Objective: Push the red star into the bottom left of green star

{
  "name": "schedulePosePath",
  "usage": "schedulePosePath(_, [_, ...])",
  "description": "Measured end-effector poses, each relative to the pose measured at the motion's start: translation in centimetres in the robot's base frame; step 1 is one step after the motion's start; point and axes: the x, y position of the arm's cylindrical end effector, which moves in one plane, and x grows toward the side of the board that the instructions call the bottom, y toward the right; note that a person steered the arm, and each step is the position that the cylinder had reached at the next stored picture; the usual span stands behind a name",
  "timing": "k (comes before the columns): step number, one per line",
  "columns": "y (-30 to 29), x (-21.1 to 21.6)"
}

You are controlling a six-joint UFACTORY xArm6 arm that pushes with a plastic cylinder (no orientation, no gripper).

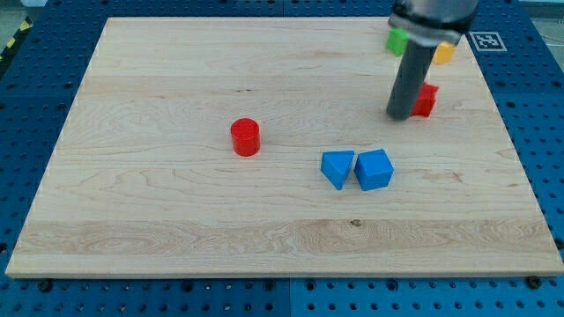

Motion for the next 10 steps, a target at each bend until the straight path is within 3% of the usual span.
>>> schedulePosePath(2, [4.3,4.8])
schedulePosePath(3, [8.7,2.9])
schedulePosePath(4, [8.8,-1.0])
schedulePosePath(5, [4.9,-3.6])
schedulePosePath(6, [5.0,-3.4])
schedulePosePath(8, [5.7,2.6])
schedulePosePath(9, [3.0,0.4])
schedulePosePath(10, [0.9,-4.8])
